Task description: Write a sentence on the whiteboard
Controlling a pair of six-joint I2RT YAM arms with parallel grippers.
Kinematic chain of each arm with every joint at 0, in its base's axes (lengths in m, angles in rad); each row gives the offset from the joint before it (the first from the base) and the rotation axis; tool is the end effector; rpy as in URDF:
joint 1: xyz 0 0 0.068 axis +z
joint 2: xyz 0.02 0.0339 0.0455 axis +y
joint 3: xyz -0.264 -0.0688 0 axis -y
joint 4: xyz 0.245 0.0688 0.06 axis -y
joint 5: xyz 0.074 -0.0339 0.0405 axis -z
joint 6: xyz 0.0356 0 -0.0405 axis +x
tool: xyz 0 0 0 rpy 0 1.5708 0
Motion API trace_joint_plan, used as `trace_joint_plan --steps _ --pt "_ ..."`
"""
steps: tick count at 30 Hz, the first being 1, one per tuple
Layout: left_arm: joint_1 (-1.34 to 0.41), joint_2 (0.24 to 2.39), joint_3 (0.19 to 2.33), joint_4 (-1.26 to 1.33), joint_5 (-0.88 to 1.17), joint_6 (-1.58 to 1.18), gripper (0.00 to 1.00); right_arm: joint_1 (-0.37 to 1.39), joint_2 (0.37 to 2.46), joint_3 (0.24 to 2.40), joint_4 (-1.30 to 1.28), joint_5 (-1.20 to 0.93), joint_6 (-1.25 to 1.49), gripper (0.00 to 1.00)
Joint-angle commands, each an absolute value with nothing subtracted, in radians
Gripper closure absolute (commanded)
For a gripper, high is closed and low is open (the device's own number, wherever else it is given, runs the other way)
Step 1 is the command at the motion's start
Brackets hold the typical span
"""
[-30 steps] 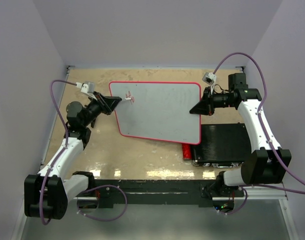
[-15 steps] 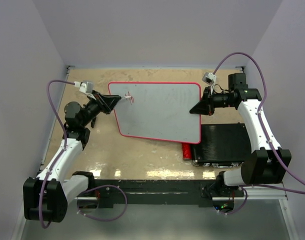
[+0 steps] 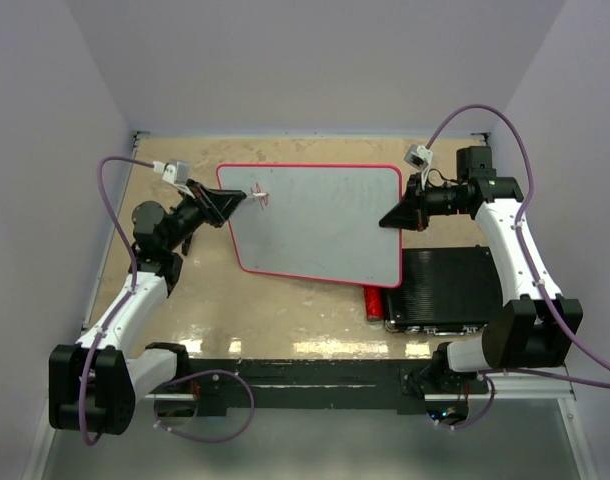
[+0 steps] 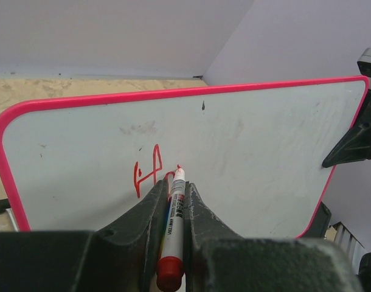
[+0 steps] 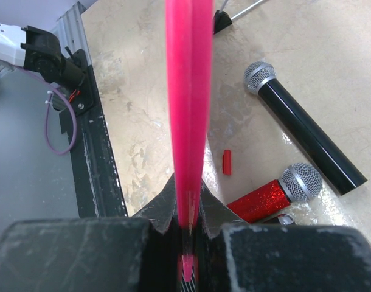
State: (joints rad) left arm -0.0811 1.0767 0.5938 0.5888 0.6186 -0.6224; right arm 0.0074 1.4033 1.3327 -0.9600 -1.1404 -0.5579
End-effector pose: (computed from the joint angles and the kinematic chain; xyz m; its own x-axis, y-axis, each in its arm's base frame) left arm 0.2396 -0.0402 0.2962 -0.2880 -0.4531 -0.8437 0.5820 0.6168 -0.5299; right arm 0.2701 0.0344 0.3402 -0.4785 -0.2244 -0.8489 -0.8531 0.3477 0.3889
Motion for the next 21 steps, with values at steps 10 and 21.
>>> trace_joint_plan --steps 10,21 --pt "-0.087 1.071 0.54 0.592 0.634 -0.604 1.0 0.018 1.379 1.347 -0.95 -1.152 -0.591 1.0" --pt "-0.087 1.039 0.505 0.587 0.643 -0.618 1.0 0.018 1.381 1.351 -0.951 -1.154 -0.591 1.0"
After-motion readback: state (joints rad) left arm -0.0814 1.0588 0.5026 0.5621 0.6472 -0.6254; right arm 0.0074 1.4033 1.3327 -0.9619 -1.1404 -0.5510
